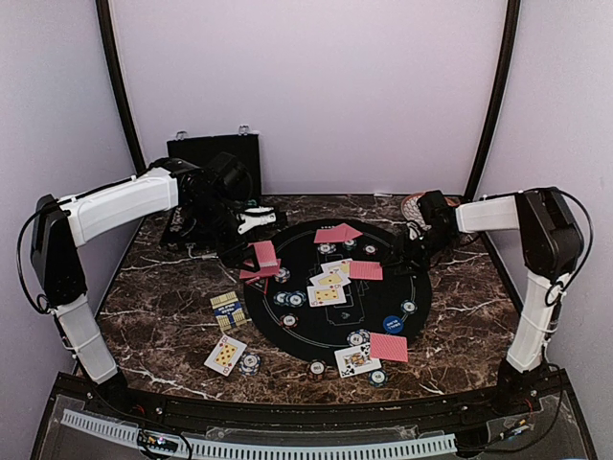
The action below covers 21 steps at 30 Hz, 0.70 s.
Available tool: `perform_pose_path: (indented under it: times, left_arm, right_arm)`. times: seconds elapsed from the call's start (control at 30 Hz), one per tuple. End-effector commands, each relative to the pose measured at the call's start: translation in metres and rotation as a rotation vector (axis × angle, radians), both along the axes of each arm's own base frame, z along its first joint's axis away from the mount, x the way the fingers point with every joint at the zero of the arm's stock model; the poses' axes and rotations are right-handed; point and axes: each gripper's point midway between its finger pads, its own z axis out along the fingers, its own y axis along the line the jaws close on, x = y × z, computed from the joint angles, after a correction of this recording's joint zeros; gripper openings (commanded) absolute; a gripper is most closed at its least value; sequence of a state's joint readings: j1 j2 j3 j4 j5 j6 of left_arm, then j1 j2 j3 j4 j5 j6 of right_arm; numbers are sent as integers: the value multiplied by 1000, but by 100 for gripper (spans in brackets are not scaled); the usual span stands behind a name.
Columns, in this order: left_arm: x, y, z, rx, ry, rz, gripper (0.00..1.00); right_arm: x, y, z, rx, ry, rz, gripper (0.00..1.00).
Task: Distribute texas hold em gaming equipment
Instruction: Pick up the poker card from the face-down deck piles.
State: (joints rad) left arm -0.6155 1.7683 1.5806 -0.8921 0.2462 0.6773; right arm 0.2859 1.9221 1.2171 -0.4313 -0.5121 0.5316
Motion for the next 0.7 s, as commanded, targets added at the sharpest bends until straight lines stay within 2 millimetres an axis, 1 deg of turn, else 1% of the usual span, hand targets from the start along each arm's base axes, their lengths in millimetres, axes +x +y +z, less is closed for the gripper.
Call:
perform_pose_path:
  times: [0.0, 0.07, 0.2, 0.27, 0.37, 0.43, 0.5, 0.67]
  left_arm:
    - [-5, -2, 26, -47, -28, -16, 0]
    - [-4, -3, 27, -52, -30, -17, 0]
    - [-3, -6, 31, -66, -32, -16, 0]
    - [-3, -7, 31, -70, -31, -17, 0]
    - [-3, -8, 32, -76, -30, -17, 0]
    - [-3, -9, 33, -81, -28, -17, 0]
    - [-2, -11, 34, -88, -24, -15, 0]
    - [0, -15, 37, -105, -16, -14, 0]
  right_arm:
    - [17, 19, 69, 52, -172, 12, 61]
    - [11, 47, 91, 144, -198, 55, 65]
    - [-10, 113, 130, 346, -215, 159, 72]
    - [-23, 144, 143, 430, -206, 207, 74]
    - [-40, 181, 158, 534, -192, 266, 77]
    - [-48, 200, 165, 578, -187, 302, 78]
    - [-54, 214, 168, 600, -182, 332, 79]
    - [-64, 238, 174, 663, -161, 384, 80]
